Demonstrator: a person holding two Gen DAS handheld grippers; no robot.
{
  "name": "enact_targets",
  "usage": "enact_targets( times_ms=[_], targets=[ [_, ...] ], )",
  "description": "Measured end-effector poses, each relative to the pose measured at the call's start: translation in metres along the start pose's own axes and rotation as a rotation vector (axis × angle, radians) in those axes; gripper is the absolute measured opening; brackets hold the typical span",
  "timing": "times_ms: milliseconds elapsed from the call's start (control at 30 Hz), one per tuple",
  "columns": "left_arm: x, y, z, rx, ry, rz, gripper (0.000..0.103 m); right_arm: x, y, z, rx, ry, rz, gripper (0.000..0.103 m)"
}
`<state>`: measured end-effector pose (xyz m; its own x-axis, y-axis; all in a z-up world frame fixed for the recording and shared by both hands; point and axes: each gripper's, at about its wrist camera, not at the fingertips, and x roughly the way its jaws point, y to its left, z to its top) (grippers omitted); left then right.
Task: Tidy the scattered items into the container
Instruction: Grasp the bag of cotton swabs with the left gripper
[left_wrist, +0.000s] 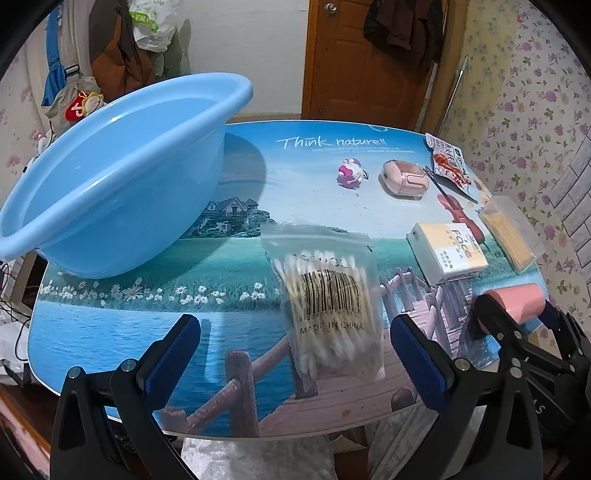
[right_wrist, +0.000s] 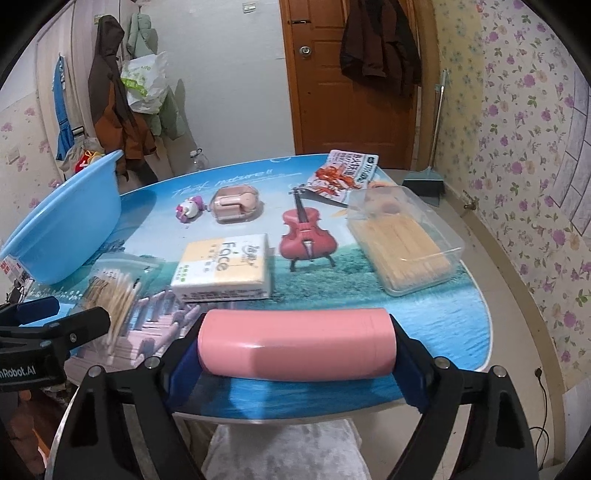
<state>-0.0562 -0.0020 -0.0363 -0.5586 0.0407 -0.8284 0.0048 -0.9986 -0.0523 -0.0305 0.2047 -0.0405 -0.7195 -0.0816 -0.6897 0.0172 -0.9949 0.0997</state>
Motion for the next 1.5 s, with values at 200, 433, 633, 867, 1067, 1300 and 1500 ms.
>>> enact_targets(
  times_ms=[200, 433, 633, 867, 1067, 1300, 1500],
  targets=[
    [0.006, -0.005, 0.003, -0.005, 0.005, 0.019, 0.103, -0.001, -0.004, -0.001, -0.006, -0.005, -0.003, 0.089],
    [0.015, -0.008, 0.003, -0.013, 0.015, 0.035, 0.103, -0.002, -0.004, -0.002, -0.012, -0.009, -0.005, 0.089],
    [0.018, -0.009, 0.003, -0.025, 0.007, 0.038, 0.103, -0.003, -0.004, -0.004, -0.020, -0.016, -0.014, 0.089],
    [0.015, -0.010, 0.001, -0.005, -0.027, 0.049, 0.085, -0.003, -0.004, -0.004, -0.022, -0.018, -0.018, 0.089],
    [0.011, -0.010, 0.000, 0.004, -0.051, 0.048, 0.071, -0.003, -0.004, -0.005, -0.026, -0.019, -0.022, 0.089],
    [0.007, -0.007, -0.004, 0.009, -0.095, 0.027, 0.041, -0.003, -0.004, -0.005, -0.026, -0.020, -0.023, 0.089],
    [0.002, -0.008, -0.007, 0.029, -0.126, 0.016, 0.029, -0.004, -0.003, -0.005, -0.030, -0.019, -0.026, 0.089]
  ],
)
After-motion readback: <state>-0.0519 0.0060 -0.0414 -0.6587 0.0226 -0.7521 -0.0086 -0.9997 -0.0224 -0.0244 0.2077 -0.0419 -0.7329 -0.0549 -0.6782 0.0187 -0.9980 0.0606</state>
